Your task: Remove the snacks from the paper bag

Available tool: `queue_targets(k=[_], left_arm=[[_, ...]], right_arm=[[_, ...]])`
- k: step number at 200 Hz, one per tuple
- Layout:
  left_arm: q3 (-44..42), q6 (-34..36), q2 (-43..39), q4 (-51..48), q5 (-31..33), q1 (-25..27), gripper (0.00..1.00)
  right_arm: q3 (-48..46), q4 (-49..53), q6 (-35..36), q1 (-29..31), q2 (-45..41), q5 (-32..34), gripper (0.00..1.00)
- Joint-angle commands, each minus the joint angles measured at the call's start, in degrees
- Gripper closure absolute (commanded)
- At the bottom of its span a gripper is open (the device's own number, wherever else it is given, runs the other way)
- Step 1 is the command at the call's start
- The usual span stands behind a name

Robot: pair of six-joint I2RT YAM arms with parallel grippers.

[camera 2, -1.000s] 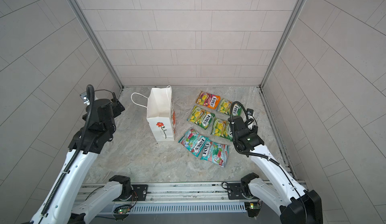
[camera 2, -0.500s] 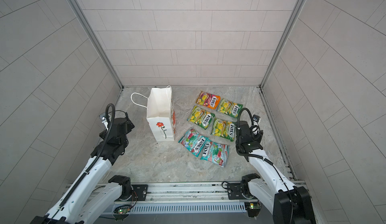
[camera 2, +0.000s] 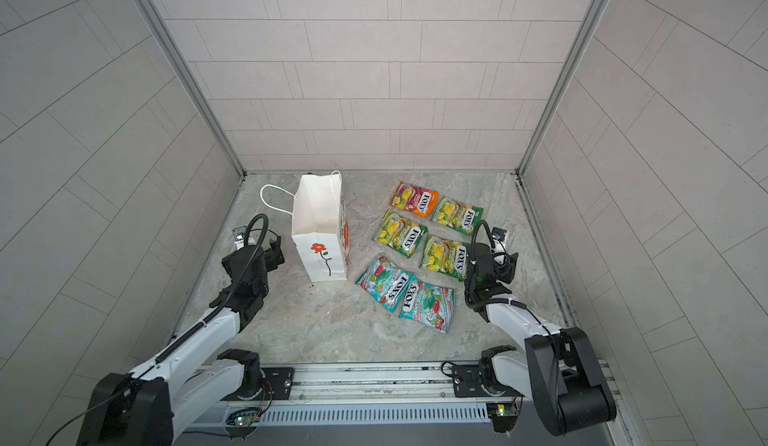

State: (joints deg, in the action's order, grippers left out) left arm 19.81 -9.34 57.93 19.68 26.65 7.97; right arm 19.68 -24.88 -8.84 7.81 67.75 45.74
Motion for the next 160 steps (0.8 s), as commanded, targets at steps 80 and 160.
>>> queue_targets(k=[80,160], left_arm=[[-4.27,8.9,20.72,34.58,-4.15,-2.23,0.0],[-4.6,7.82,31.92,46.1,-16.32,-5.97,0.0]], right_arm=[[1.14,-16.72,7.22,-0.66,10.56,-3.46,0.29],[-0.43,-19.59,5.92,-3.83,10.01,-14.29,0.27]])
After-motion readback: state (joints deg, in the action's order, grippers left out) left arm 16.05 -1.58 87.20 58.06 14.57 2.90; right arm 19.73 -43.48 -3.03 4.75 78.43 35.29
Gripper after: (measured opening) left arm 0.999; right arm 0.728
